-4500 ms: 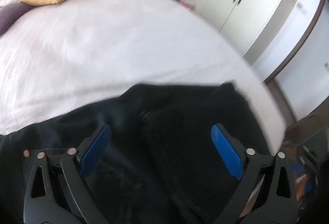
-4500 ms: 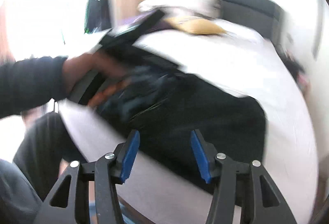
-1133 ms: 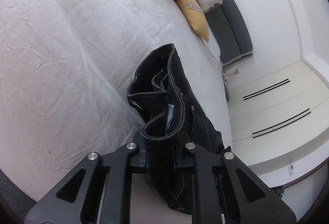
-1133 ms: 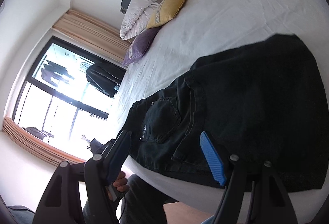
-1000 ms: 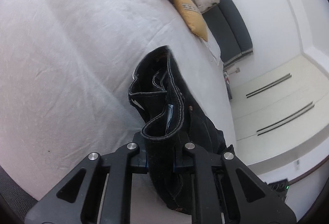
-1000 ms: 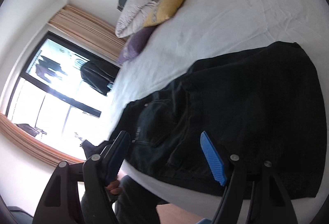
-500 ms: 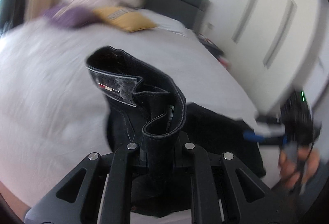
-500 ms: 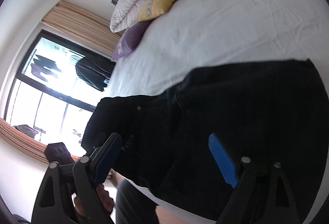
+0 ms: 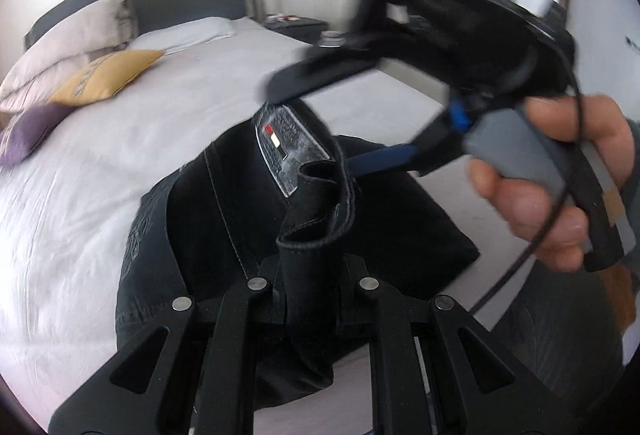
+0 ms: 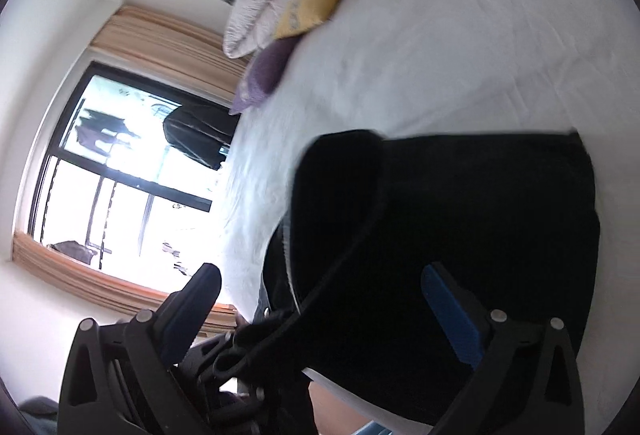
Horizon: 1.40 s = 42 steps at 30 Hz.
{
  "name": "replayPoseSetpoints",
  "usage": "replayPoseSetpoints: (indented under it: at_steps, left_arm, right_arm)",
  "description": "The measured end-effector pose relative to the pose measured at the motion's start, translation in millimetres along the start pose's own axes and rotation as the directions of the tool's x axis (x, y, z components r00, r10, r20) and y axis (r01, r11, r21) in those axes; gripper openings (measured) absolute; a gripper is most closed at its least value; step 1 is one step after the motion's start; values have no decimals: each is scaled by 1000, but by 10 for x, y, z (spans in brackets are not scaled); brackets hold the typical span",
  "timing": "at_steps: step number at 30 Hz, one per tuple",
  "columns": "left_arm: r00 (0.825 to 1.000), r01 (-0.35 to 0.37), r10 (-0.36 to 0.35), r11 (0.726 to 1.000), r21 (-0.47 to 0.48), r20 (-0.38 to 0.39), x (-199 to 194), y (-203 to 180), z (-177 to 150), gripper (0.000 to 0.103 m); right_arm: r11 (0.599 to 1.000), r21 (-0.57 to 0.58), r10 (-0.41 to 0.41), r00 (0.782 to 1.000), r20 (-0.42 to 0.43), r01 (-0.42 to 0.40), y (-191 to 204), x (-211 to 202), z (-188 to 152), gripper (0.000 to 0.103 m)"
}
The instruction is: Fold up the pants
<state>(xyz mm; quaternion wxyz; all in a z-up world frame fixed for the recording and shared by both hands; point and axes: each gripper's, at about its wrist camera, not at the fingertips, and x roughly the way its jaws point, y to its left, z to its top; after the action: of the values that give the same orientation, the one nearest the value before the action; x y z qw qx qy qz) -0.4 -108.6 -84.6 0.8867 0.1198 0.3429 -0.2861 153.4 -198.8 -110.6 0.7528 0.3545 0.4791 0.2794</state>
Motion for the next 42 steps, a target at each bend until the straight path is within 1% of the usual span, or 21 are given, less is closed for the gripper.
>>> replayPoseSetpoints:
  at_steps: [2,3,4,6,9,11,17,21,24,26,27,28,29,30,31,32,35,37,38,40,42]
  left_arm:
    - [1000,8,-8,1000,16,-10,74,-123,31,11]
    - [1000,9,-9,1000,20,-13,104,-157,44,11]
    - [1000,9,-9,1000,26,-16,129,-206,55,11]
    - [1000,8,-7,999,37,-18,157,-264,85,11]
    - [1000,16,-15,998,57,-19,193,-349,141,11]
    - [1000,22,-21,997,75,-17,244,-424,180,11]
    - [999,52,-50,989,136,-16,433,-728,326,11]
    - [995,70,-57,985,160,-85,799,-950,288,12]
    - [991,66,-45,983,170,-125,1052,-1055,238,15]
    - [989,68,-44,983,171,-139,1151,-1113,225,20]
    - [988,81,-58,983,167,-142,1222,-1173,262,27]
    - [987,99,-75,982,161,-144,1256,-1149,287,39]
    - [984,133,-112,981,144,-141,1262,-1166,297,46]
    - [980,158,-140,979,128,-140,1244,-1166,307,57]
    - [977,176,-159,978,114,-142,1235,-1197,301,61]
    - [974,190,-176,977,97,-144,1202,-1197,307,61]
    - [966,234,-228,971,41,-125,978,-1115,329,62]
    - [965,248,-248,969,-3,-84,712,-1015,331,71]
    - [963,260,-261,965,-26,-68,606,-953,319,72]
    - [961,274,-275,959,-70,-15,369,-720,224,72]
    - [970,244,-242,962,-119,31,175,-377,224,73]
  right_arm:
    - [1000,-29,-8,1000,13,8,-7,-21,11,99]
    - [998,-53,-37,999,30,39,-17,-48,31,86]
    - [997,-56,-46,998,31,48,-46,-65,48,77]
    - [997,-36,-73,997,6,73,-164,-99,98,43]
    - [993,-65,-97,995,11,97,-191,-199,116,31]
    - [987,-107,-121,992,30,124,-151,-298,109,28]
    - [982,-110,-146,986,78,154,-323,-621,106,27]
    - [977,-80,-194,978,72,199,-613,-627,53,27]
    - [983,-17,-183,980,79,185,-880,-596,23,27]
    - [984,0,-175,981,86,176,-985,-571,5,26]
    - [985,7,-170,981,89,170,-1022,-565,-2,25]
    - [987,12,-164,982,92,163,-1049,-564,-6,24]
    - [988,16,-153,984,92,152,-1072,-572,-10,24]
    - [990,23,-140,986,91,139,-1095,-579,-4,24]
    - [991,34,-129,988,89,126,-1112,-595,-4,24]
    - [992,36,-127,988,90,124,-1113,-596,11,25]
    - [991,45,-131,986,102,128,-1069,-661,5,35]
    - [983,64,-178,976,127,171,-1052,-790,-16,48]
    - [979,70,-202,968,146,193,-1036,-864,-28,57]
    - [975,72,-219,959,180,209,-971,-1025,-66,57]
    - [976,66,-219,953,211,210,-864,-1157,-105,57]
